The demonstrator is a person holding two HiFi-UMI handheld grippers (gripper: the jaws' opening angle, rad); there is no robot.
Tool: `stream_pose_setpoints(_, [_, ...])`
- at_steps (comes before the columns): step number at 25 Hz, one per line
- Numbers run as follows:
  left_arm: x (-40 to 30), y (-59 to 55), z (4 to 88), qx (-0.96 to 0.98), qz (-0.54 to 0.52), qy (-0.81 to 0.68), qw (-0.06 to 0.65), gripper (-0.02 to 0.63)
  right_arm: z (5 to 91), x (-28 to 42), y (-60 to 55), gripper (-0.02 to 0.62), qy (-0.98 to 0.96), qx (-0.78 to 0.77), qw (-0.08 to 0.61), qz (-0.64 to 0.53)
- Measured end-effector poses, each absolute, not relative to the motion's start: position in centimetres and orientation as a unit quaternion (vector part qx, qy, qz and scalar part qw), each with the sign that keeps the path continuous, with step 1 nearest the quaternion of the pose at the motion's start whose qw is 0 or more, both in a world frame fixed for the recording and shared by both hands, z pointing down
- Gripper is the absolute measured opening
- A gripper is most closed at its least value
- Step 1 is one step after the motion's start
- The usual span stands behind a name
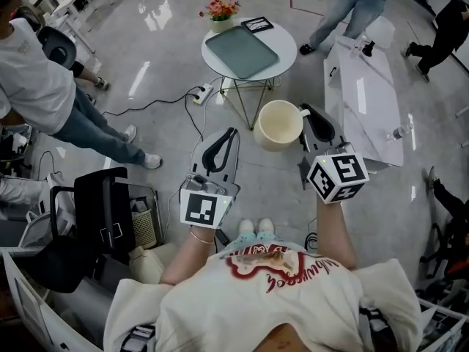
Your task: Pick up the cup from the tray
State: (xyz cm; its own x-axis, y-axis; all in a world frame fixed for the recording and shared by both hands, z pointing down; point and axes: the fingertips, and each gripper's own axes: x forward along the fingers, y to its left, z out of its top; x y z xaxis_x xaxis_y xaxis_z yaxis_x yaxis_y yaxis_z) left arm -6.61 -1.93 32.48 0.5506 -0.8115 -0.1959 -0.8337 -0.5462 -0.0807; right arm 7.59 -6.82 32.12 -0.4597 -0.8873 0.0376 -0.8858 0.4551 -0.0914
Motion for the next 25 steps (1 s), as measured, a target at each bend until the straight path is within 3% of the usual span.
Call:
stream_pose_setpoints(7, [-6.9,-2.1,32.0,-0.869,0.06,0.479,0.11,0.026,32.0,7.6,-6.7,0.044,0.857,-0.514,0.013,-0.037])
stream_pose_setpoints(25, [-4.7,-1.1,32.5,-0.866,0.06,0.487,0.098,0.026,32.2,9.5,-5.7,0.044,0.852,-0.524,0.01,-0.023])
